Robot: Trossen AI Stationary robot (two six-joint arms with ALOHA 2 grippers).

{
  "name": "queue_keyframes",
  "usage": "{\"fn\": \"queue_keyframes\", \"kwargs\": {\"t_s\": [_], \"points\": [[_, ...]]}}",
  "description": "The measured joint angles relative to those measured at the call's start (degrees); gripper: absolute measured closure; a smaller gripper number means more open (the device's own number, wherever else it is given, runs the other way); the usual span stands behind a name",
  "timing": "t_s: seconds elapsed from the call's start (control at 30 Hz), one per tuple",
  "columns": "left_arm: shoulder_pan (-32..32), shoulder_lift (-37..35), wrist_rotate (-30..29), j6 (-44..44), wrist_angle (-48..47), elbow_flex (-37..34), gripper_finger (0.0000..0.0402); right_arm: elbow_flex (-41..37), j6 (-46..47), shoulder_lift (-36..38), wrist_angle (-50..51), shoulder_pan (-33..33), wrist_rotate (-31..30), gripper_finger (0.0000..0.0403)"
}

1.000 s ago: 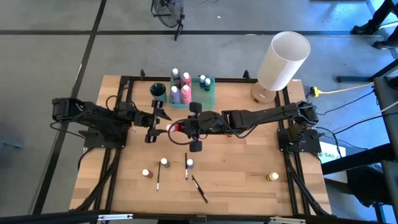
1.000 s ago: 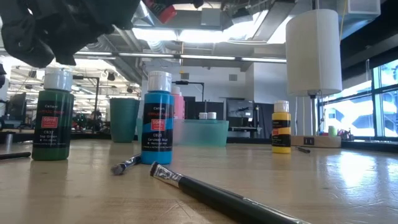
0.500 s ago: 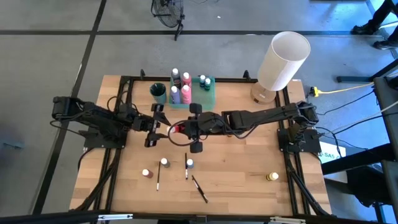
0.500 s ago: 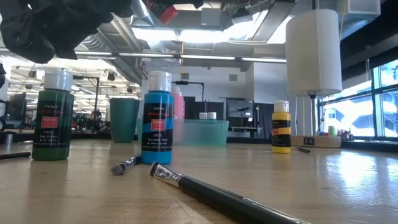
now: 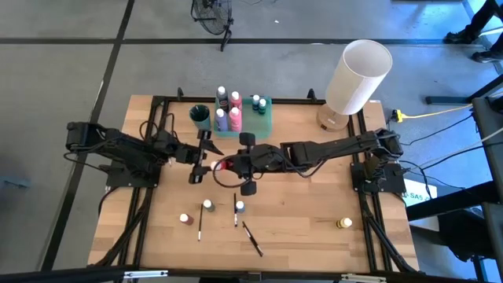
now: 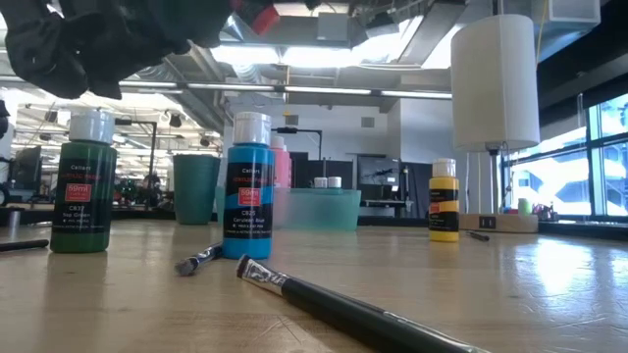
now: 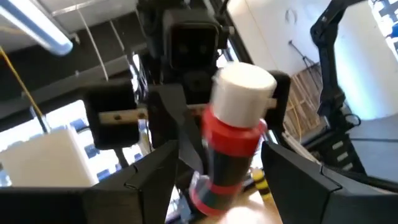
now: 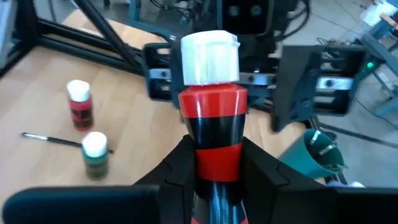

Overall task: Pick & Place Paint Supplies
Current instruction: Put the top small red paint bottle into the green bin

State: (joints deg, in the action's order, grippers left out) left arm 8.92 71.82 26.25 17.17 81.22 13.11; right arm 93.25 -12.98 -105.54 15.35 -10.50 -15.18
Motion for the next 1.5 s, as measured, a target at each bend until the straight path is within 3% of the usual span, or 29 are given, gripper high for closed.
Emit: {"fn": "queue_keyframes", "kwargs": {"t_s": [0.87,1.13,1.5], "points": [[-1.1,-0.1,-1.1,2.1,0.4,0.9,0.0174,0.0,-2.0,0.0,-1.3,-0.6,-1.7,0.0314],[-1.1,-0.1,-1.1,1.6,-5.7,3.3,0.0182,0.0,-1.8,0.0,-1.2,-0.5,-1.7,0.0314],[-1.1,-0.1,-1.1,1.6,-5.9,3.4,0.02,0.1,-1.8,0.0,-1.0,-0.5,-1.7,0.0314]]}}
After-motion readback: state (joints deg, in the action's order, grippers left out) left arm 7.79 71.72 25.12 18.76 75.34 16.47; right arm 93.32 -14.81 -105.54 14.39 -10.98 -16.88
